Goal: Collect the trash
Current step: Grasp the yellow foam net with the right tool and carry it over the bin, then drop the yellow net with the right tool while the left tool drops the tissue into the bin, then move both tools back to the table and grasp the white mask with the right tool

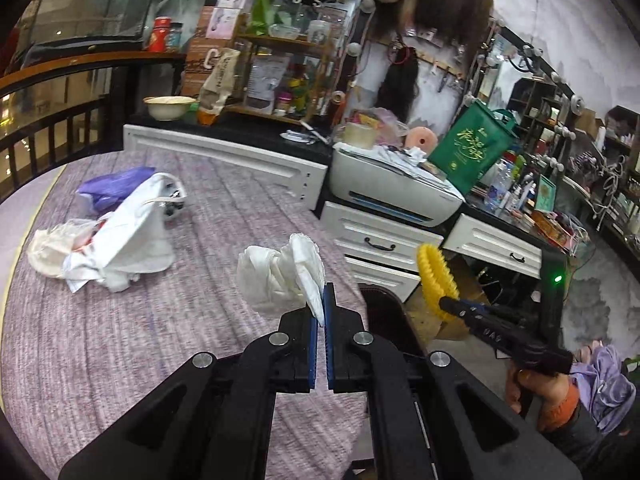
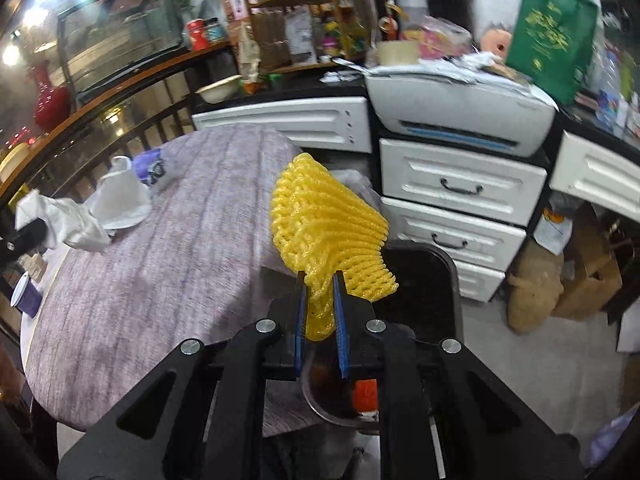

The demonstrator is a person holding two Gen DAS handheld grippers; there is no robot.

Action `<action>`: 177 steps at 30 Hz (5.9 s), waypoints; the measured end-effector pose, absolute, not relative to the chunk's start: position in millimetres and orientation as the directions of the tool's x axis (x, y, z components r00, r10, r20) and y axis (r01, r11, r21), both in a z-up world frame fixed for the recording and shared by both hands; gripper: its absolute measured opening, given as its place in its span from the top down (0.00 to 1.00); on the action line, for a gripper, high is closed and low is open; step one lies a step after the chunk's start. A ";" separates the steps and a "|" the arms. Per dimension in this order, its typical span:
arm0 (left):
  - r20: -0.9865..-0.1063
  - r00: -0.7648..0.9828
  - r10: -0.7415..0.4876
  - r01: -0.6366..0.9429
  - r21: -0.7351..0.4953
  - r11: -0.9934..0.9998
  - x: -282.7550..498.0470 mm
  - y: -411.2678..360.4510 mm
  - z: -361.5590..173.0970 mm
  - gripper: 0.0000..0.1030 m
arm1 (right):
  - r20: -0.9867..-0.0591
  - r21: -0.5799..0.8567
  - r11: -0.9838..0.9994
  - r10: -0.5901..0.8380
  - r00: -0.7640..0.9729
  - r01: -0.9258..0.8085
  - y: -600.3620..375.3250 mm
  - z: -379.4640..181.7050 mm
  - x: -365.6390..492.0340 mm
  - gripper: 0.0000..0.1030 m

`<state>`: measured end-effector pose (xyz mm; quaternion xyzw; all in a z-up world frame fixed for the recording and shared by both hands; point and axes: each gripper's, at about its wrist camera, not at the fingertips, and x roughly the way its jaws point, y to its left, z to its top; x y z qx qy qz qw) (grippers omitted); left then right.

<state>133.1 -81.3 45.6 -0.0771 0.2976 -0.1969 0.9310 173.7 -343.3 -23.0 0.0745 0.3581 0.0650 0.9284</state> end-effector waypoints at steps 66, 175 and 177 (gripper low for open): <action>-0.785 0.290 -0.547 0.555 -0.328 0.764 195.7 -302.2 -86.4 0.33 | -0.719 0.245 0.863 -0.144 0.680 0.442 -497.1 -93.7 102.2 0.17; -0.644 0.751 -0.144 -0.028 -0.249 0.968 206.0 67.3 -24.4 0.78 | -0.574 0.311 0.854 0.519 0.634 -0.418 -166.4 22.0 255.6 0.96; -0.638 0.756 -0.145 -0.025 -0.249 0.968 201.2 65.2 -22.5 0.79 | -0.569 0.302 0.861 0.507 0.648 -0.409 -175.0 22.8 248.3 0.96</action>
